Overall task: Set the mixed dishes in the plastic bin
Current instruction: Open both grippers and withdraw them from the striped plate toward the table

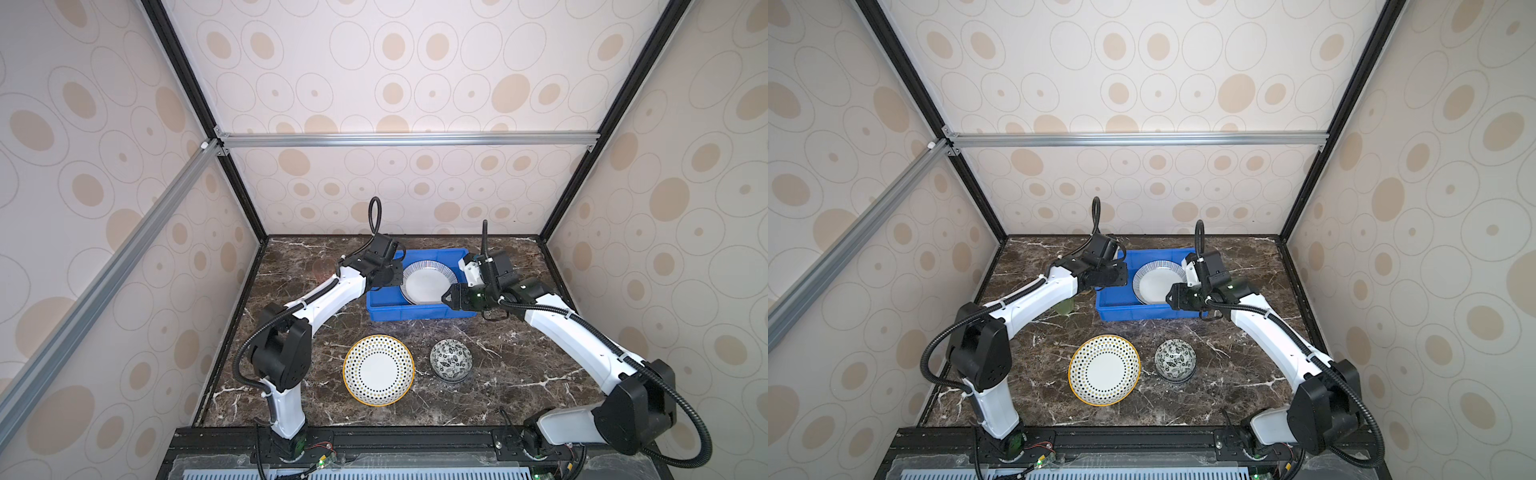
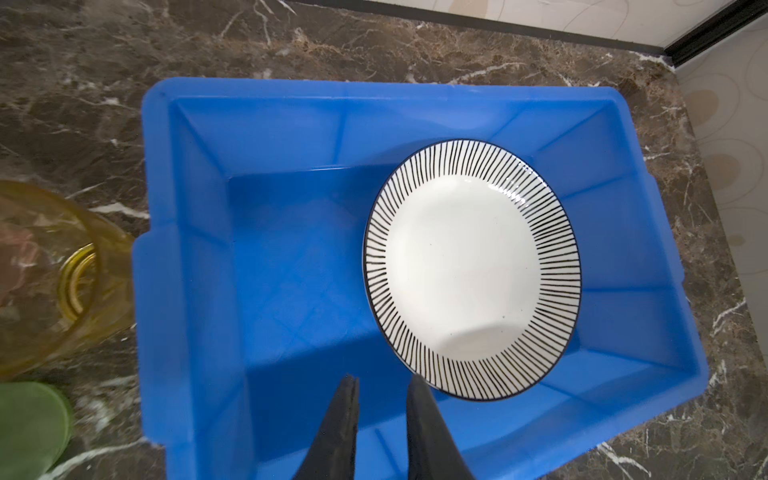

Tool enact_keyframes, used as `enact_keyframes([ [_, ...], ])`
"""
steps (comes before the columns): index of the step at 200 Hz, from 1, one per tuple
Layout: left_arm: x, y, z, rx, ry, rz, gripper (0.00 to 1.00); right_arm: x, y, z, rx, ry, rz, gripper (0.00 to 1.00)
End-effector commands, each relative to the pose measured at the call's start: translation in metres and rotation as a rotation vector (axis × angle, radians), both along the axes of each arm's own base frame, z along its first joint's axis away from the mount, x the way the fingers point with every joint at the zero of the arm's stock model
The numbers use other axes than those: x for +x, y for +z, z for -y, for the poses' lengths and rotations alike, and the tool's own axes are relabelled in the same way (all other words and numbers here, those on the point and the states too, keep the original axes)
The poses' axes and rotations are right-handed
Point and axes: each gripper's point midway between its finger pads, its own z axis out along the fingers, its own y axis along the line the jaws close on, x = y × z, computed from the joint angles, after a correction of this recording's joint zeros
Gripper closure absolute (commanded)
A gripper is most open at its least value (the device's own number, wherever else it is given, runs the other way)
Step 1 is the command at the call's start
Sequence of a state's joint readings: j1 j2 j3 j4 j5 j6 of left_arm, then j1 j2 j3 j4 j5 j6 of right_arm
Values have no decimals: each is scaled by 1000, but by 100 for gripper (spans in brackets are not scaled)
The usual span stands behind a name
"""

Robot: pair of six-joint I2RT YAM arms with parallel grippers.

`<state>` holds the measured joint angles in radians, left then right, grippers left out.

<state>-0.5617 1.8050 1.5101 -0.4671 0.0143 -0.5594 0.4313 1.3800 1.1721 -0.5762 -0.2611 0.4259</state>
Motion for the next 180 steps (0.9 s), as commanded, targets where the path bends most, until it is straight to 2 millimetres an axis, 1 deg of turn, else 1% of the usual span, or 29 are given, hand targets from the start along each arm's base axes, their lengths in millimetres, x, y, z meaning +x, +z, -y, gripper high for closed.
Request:
enact_keyframes([
  [1,-17,11,-18,60,2,17,77,-3,-1,-5,-8,14,-5,44],
  [21,-33,15,-33,81,16,22,77,-5,-1,-9,-15,28,-2,44],
  [29,-39,19,-40,84,25,32,77,-5,-1,-11,-18,30,-2,44],
  [59,-64,22,-62,106,55,32,77,-7,-4,-17,-24,45,-3,44],
  [93,-89,23,-79,98,75,25,76,-9,-2,-25,-26,66,2,44],
  [134,-116,10,-98,97,101,6,76,-15,-9,-34,-32,85,-5,44],
  [180,-137,-4,-111,92,124,-25,76,-25,-14,-46,-46,120,-11,45],
])
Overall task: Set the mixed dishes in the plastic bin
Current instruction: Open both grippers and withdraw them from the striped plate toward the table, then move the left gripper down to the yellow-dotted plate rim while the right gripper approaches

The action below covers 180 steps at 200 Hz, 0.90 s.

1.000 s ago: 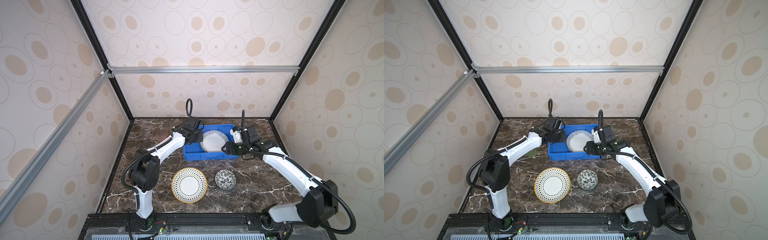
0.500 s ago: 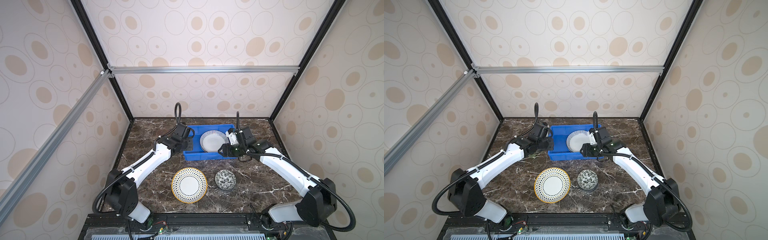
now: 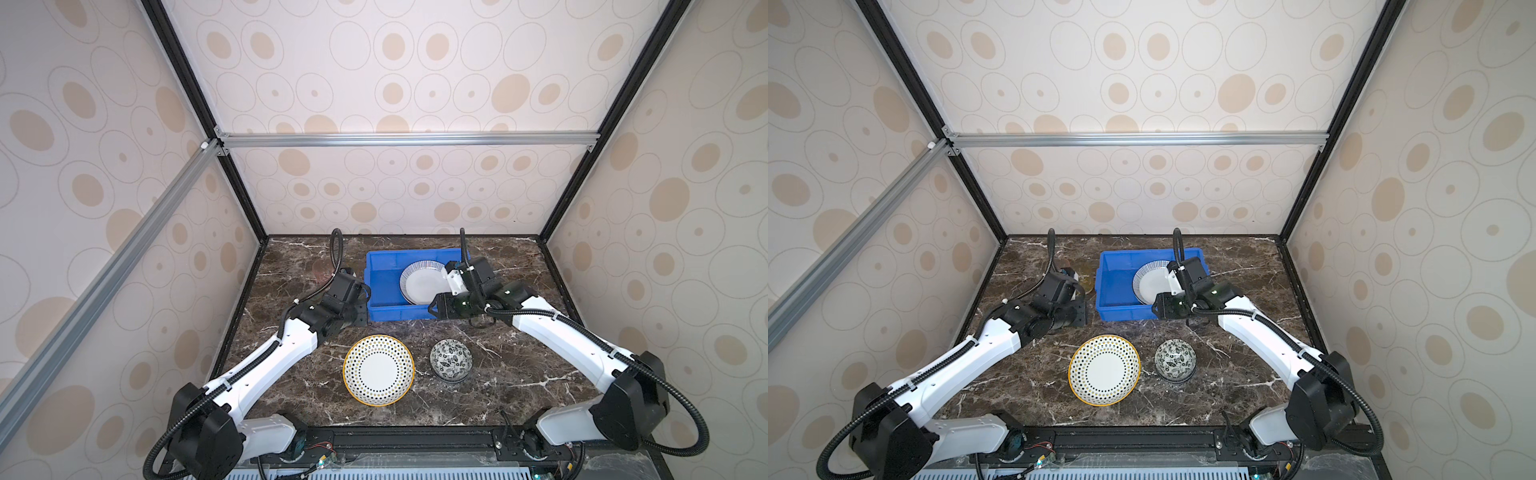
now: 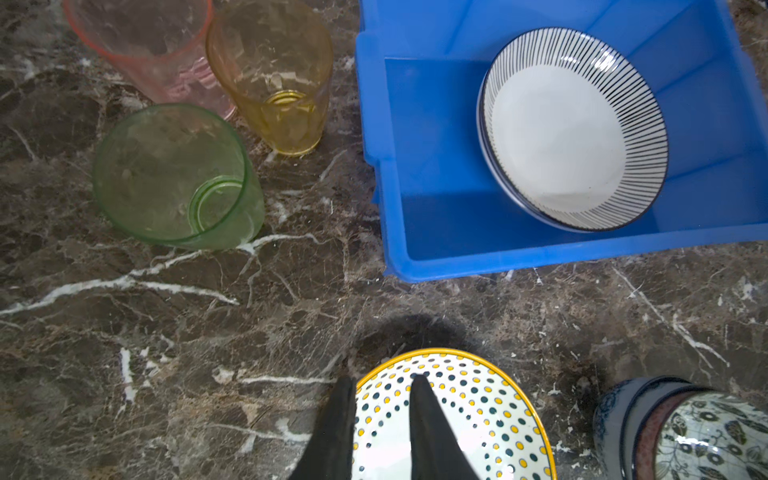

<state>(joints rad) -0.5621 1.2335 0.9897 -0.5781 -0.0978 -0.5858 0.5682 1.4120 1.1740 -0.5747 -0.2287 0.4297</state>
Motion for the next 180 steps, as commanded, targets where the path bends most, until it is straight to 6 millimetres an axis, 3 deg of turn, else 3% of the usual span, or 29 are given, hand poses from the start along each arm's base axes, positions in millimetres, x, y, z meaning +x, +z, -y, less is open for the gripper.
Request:
enact_keyframes([
  [1,-11,-2,-9,2,33,-13,76,-1,-2,-6,-11,8,5,44],
  [55,-32,-14,-21,-6,59,-47,75,-17,-3,-23,-29,85,3,45],
  [93,-47,-22,-29,-15,76,-68,74,-31,-18,-38,-47,142,-29,47],
  [180,-80,-54,-42,-29,113,-181,73,-32,-29,-48,-72,182,-42,48],
])
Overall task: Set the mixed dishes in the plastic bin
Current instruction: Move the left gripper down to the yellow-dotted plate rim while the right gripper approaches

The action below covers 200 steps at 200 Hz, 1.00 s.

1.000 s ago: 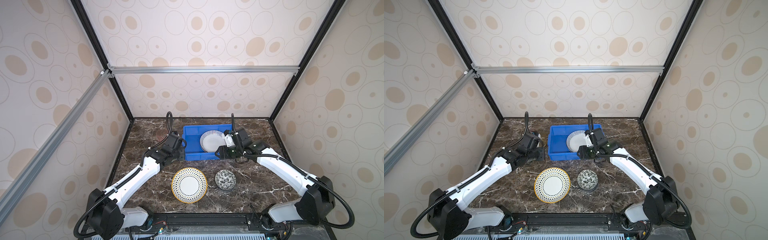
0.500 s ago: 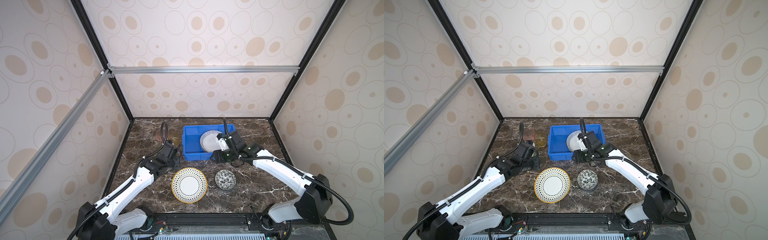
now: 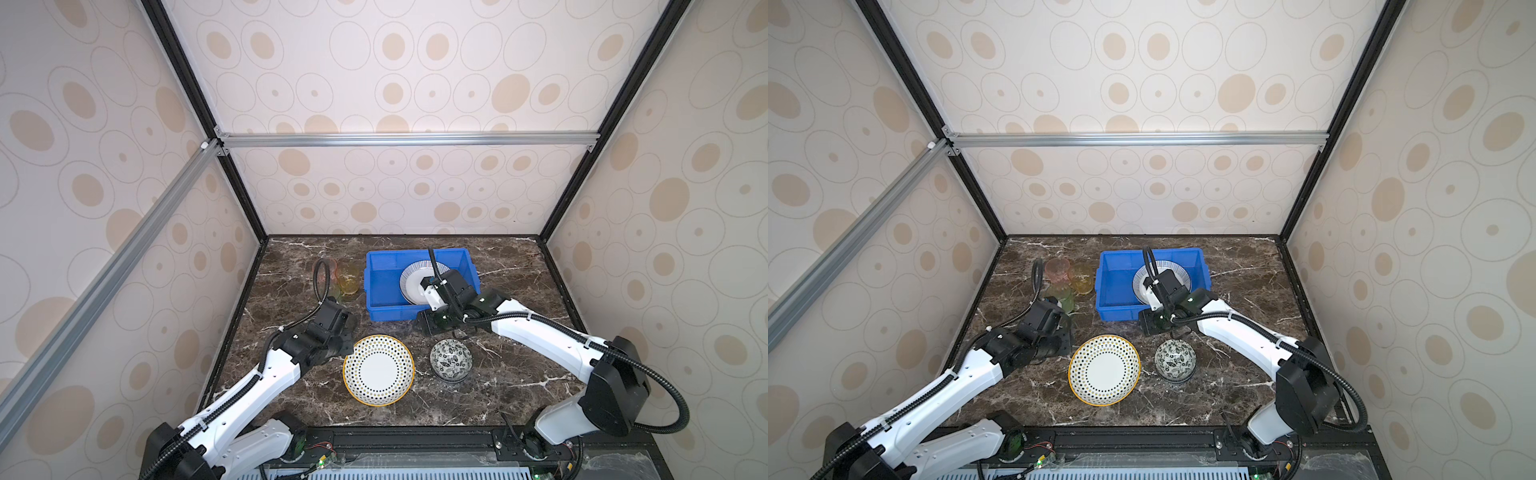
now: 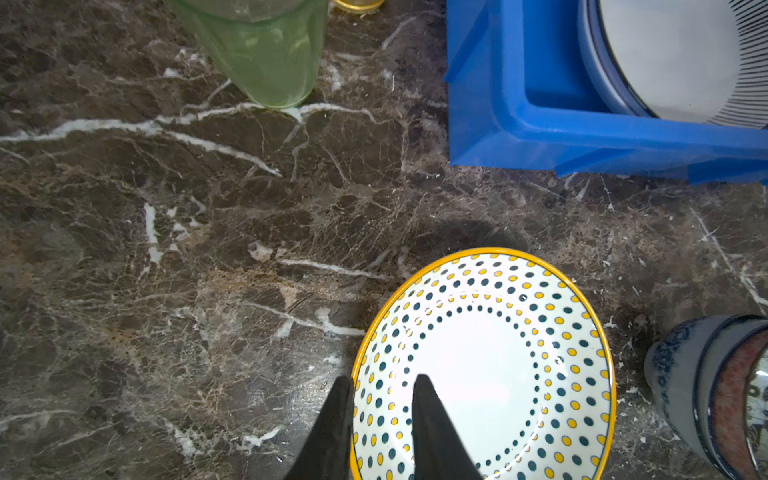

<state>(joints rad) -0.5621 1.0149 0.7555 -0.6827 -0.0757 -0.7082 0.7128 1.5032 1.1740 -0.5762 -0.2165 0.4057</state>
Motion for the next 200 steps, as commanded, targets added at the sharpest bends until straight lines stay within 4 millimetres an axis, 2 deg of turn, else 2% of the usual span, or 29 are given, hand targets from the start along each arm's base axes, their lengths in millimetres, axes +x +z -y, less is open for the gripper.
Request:
enact_keyframes([
  [1,-14,-8,-4,-10,26,-51,73,0,4,-6,0,27,12,48],
  [40,-33,-29,-10,-29,47,-103,72,3,4,-6,-11,25,9,48],
  [68,-40,-39,-14,-30,66,-120,72,4,6,-5,-8,15,18,48],
  [99,-41,-38,-15,-44,80,-114,70,4,9,-8,6,16,16,48],
  [142,-49,-53,-13,-76,99,-145,66,5,10,-7,2,10,21,48],
  [200,-51,-61,-8,-104,107,-162,64,8,14,-8,-6,13,26,48],
])
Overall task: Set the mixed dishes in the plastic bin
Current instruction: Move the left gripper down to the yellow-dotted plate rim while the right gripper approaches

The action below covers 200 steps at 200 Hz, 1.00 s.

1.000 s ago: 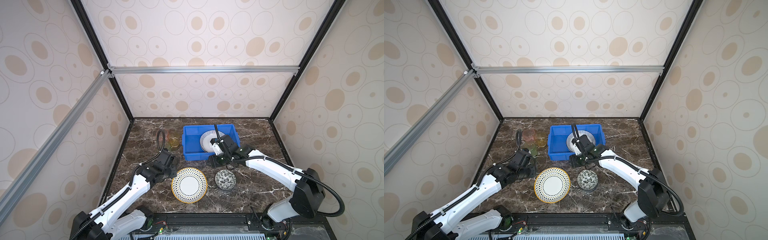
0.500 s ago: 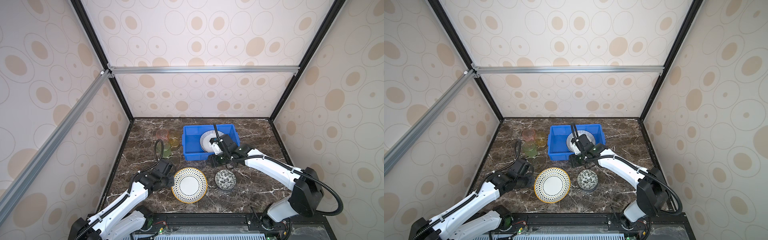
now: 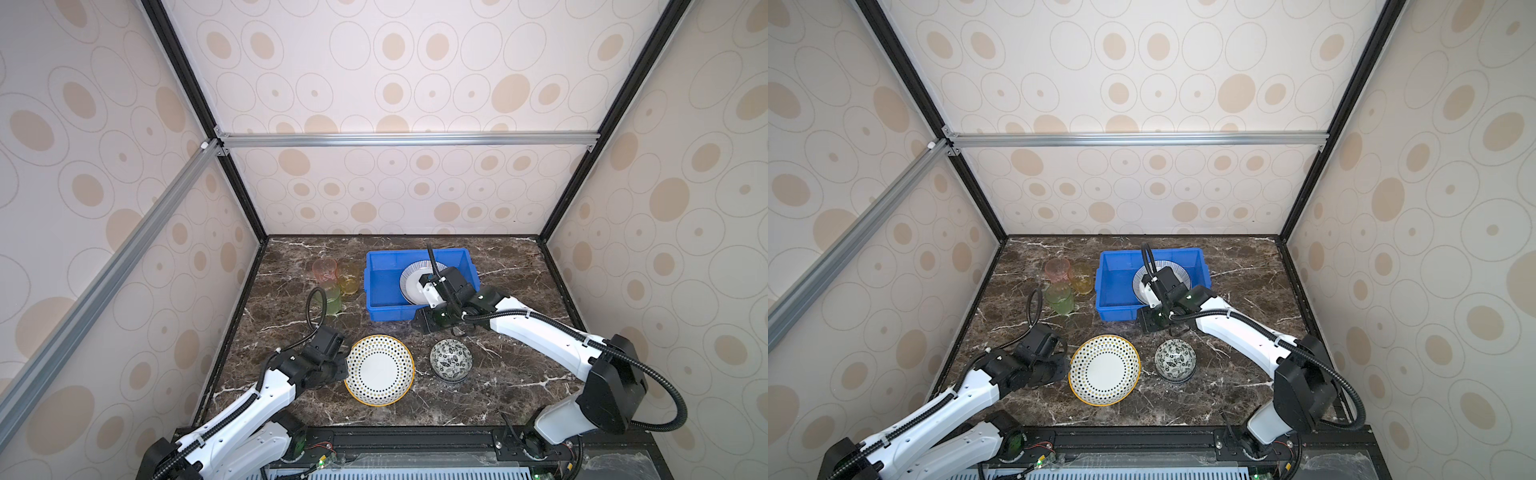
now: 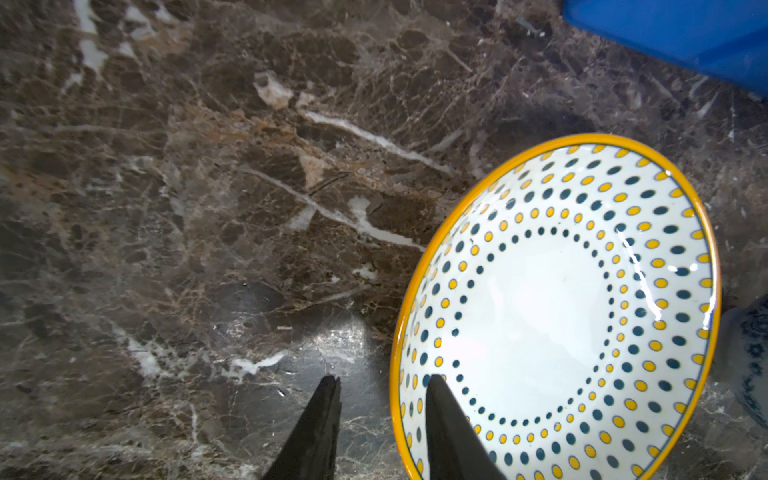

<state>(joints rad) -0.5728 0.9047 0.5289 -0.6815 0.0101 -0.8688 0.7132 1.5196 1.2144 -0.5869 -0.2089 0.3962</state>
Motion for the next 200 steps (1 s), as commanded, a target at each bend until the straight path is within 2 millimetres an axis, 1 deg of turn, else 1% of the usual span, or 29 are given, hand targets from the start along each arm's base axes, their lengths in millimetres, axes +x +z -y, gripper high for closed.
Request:
enact_keyframes([
  [1,0,-1,5,-28,18,-1,64,2,6,-4,-8,8,7,48],
  [30,-4,-11,6,-9,12,-41,63,1,10,-2,3,1,25,47],
  [75,-9,-23,16,-43,3,-59,63,-2,14,7,-4,-5,53,47],
  [132,-10,-28,20,-94,26,-40,65,-1,12,7,-19,11,62,46],
  [166,-9,-31,25,-115,15,-36,68,-1,12,7,-20,13,65,46],
  [200,-9,-34,25,-114,12,-36,76,-1,13,8,-22,8,71,46],
])
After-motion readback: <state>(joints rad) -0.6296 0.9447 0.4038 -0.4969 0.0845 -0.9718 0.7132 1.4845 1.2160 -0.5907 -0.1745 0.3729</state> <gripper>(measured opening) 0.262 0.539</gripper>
